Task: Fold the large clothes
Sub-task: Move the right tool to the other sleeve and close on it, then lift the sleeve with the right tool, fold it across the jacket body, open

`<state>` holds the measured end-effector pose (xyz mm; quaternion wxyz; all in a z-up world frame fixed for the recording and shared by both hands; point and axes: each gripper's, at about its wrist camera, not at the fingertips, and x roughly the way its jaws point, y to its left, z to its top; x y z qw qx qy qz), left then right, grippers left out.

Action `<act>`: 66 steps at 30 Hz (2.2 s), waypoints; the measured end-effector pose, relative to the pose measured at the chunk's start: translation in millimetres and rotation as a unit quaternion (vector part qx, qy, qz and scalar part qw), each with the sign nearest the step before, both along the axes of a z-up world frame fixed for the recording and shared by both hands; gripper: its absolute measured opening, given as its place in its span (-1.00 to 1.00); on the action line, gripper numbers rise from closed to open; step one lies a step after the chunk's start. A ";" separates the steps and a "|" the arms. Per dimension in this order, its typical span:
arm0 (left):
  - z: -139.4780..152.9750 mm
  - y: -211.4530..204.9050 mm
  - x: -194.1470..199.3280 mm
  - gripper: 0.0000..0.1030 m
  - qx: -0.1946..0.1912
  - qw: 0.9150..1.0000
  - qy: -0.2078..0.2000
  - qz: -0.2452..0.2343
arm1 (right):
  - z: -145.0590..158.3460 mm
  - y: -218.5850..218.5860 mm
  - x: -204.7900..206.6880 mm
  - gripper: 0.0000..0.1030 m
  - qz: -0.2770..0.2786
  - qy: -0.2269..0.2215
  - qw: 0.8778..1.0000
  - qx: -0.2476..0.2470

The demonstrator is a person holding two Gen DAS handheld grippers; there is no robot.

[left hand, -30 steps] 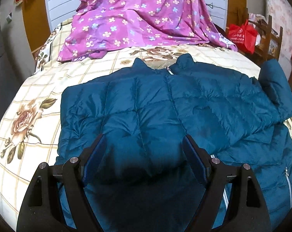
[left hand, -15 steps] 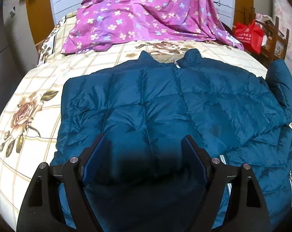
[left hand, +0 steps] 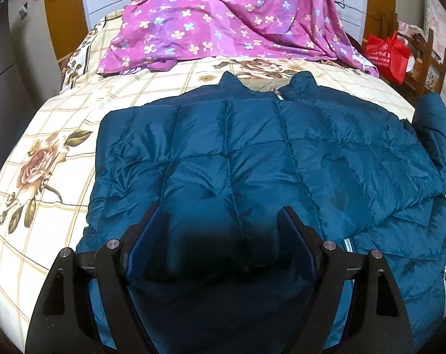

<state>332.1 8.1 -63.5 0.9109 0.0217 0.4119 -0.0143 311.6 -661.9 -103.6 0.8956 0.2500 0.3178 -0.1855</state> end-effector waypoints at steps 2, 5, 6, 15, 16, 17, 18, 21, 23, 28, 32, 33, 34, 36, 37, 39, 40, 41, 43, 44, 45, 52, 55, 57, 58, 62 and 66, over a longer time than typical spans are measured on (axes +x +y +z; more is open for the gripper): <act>0.6 1.9 1.0 0.57 -0.002 1.000 0.001 0.004 | 12.9 8.5 -8.5 -0.83 0.005 0.002 0.999 -0.032; 1.0 5.3 2.0 0.57 -0.006 1.000 0.003 0.011 | 34.1 22.1 -26.9 -0.84 0.021 -0.002 0.997 -0.069; 0.6 6.3 2.3 0.57 -0.009 1.000 0.006 0.012 | 39.7 25.0 -32.9 -0.84 0.026 -0.006 0.997 -0.072; -1.6 5.9 2.8 0.57 -0.021 0.999 0.023 0.008 | 0.3 -10.6 -95.3 -0.83 -0.032 0.012 0.993 0.114; -1.6 5.7 2.8 0.57 -0.019 1.000 0.023 0.008 | -6.7 -17.6 -98.1 -0.83 -0.039 0.009 0.990 0.135; -1.8 5.5 3.0 0.57 -0.019 1.000 0.022 0.009 | -12.9 -24.0 -100.7 -0.80 -0.050 0.001 0.987 0.155; -2.2 5.8 3.8 0.57 -0.018 1.000 0.022 0.010 | -16.6 -28.0 -102.0 -0.63 -0.062 -0.002 0.984 0.166; -4.9 5.3 5.7 0.57 -0.012 1.000 0.024 0.013 | -23.9 -34.9 -102.5 -0.21 -0.086 -0.017 0.980 0.178; -6.8 4.9 6.4 0.57 -0.009 1.000 0.026 0.014 | -26.4 -36.3 -100.1 -0.13 -0.096 -0.045 0.978 0.180; -9.7 2.8 7.0 0.57 0.000 1.000 0.026 0.011 | -24.7 -33.6 -74.9 -0.14 -0.073 -0.053 0.983 0.160; -10.2 3.7 8.0 0.57 -0.001 1.000 0.025 0.013 | -20.9 -21.2 -63.9 -0.76 -0.052 -0.011 0.993 0.104; -10.5 4.4 8.4 0.57 -0.002 1.000 0.026 0.015 | -17.0 -18.0 -64.7 -0.80 -0.050 -0.012 0.995 0.089; -10.7 5.7 8.5 0.57 -0.004 1.000 0.027 0.016 | -6.5 -11.1 -67.0 -0.81 -0.049 -0.018 0.996 0.066; -12.0 8.2 10.2 0.57 -0.011 0.999 0.033 0.016 | 13.8 -3.0 -72.7 -0.81 -0.062 -0.021 0.997 0.029; -12.1 9.5 9.8 0.57 -0.014 0.999 0.035 0.016 | 27.5 1.2 -75.5 -0.82 -0.071 -0.019 0.997 0.002; -10.3 12.4 9.2 0.57 -0.018 0.999 0.034 0.020 | 54.3 4.5 -83.5 -0.82 -0.095 -0.018 0.995 -0.037; -8.6 14.2 8.8 0.57 -0.021 0.999 0.033 0.022 | 65.3 4.5 -87.8 -0.82 -0.104 -0.021 0.993 -0.049; -6.5 17.1 8.3 0.57 -0.025 0.999 0.031 0.024 | 83.5 6.9 -94.1 -0.82 -0.118 -0.025 0.990 -0.069; -2.7 22.9 7.1 0.57 -0.031 0.999 0.027 0.032 | 110.1 14.0 -100.8 -0.82 -0.128 -0.037 0.987 -0.091; -1.0 25.4 7.0 0.57 -0.033 0.999 0.026 0.034 | 124.0 20.5 -103.2 -0.82 -0.129 -0.044 0.985 -0.105; 0.4 28.8 7.0 0.57 -0.037 0.998 0.025 0.038 | 136.3 28.1 -102.9 -0.82 -0.124 -0.050 0.984 -0.119; 1.4 34.7 8.8 0.57 -0.036 0.998 0.029 0.040 | 183.9 146.9 -75.5 -0.82 0.018 -0.112 0.984 -0.138; -2.4 28.4 9.8 0.57 -0.030 0.999 0.039 0.024 | 170.8 217.6 -55.6 -0.82 0.101 -0.124 0.981 -0.114; -4.8 24.7 10.7 0.57 -0.027 0.998 0.046 0.017 | 151.3 263.7 -42.0 -0.82 0.153 -0.123 0.976 -0.092; -5.2 23.7 10.9 0.57 -0.026 0.998 0.048 0.015 | 140.1 288.6 -35.1 -0.82 0.178 -0.121 0.973 -0.084; -4.6 25.8 13.5 0.57 -0.026 0.998 0.051 0.021 | 86.6 374.2 -11.6 -0.82 0.266 -0.104 0.957 -0.049; -5.3 34.0 19.4 0.57 -0.046 0.997 0.059 0.030 | 43.3 439.2 1.4 -0.82 0.337 -0.086 0.937 -0.022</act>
